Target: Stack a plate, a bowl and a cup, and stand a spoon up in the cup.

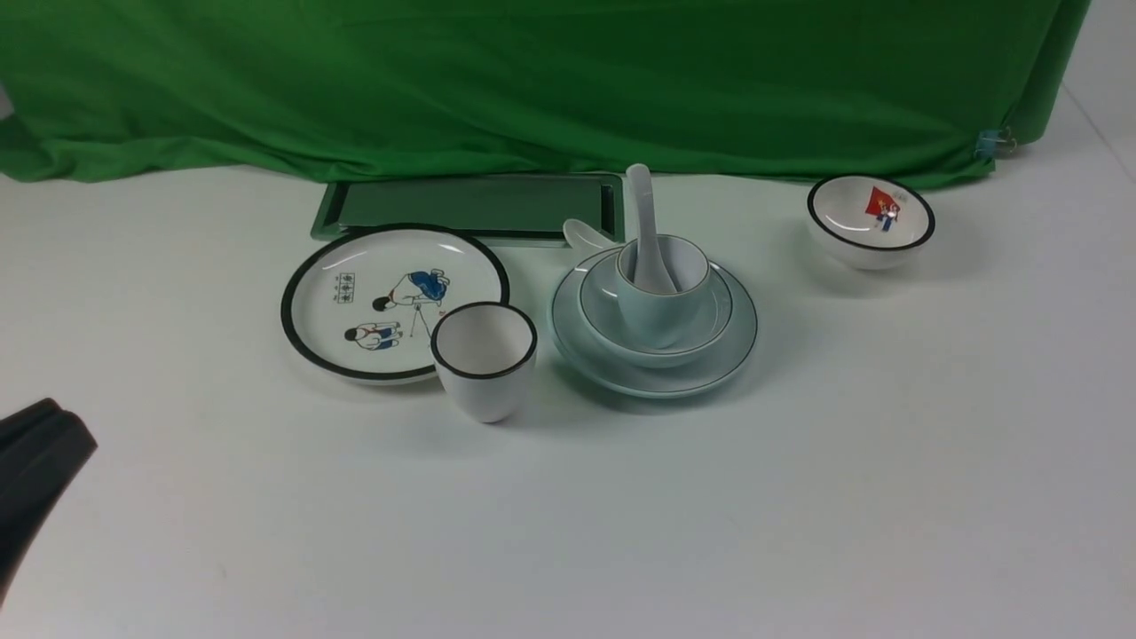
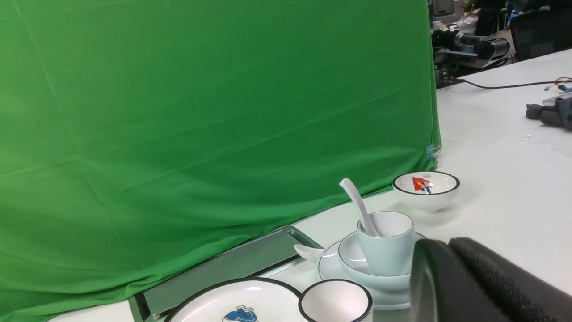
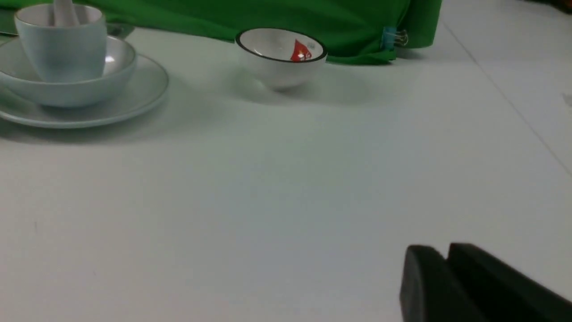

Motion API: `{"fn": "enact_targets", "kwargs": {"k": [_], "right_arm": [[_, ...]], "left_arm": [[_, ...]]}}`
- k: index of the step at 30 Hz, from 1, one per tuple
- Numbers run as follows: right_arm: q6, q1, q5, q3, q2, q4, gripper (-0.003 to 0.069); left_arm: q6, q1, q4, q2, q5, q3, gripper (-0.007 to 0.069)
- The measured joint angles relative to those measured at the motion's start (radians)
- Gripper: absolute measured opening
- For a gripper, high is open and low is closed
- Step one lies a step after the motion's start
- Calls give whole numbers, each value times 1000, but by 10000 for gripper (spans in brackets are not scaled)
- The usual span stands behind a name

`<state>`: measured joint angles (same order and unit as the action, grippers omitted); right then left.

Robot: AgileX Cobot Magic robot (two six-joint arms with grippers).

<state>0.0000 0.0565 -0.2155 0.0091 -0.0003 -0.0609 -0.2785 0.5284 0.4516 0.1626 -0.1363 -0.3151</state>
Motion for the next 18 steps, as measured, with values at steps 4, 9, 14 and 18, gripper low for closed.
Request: {"fn": "enact_targets", "kwargs": {"k": [4, 9, 14, 18], "right_arm": [[8, 13, -4, 0, 0, -2, 76], [45, 19, -5, 0, 0, -4, 8], [56, 19, -3, 0, 0, 28, 8], [56, 19, -3, 0, 0, 37, 10]], "left_arm": [[0, 0, 0, 0, 0, 0, -31], [0, 0, 0, 0, 0, 0, -31], [0, 0, 0, 0, 0, 0, -31], [0, 0, 0, 0, 0, 0, -31]]}}
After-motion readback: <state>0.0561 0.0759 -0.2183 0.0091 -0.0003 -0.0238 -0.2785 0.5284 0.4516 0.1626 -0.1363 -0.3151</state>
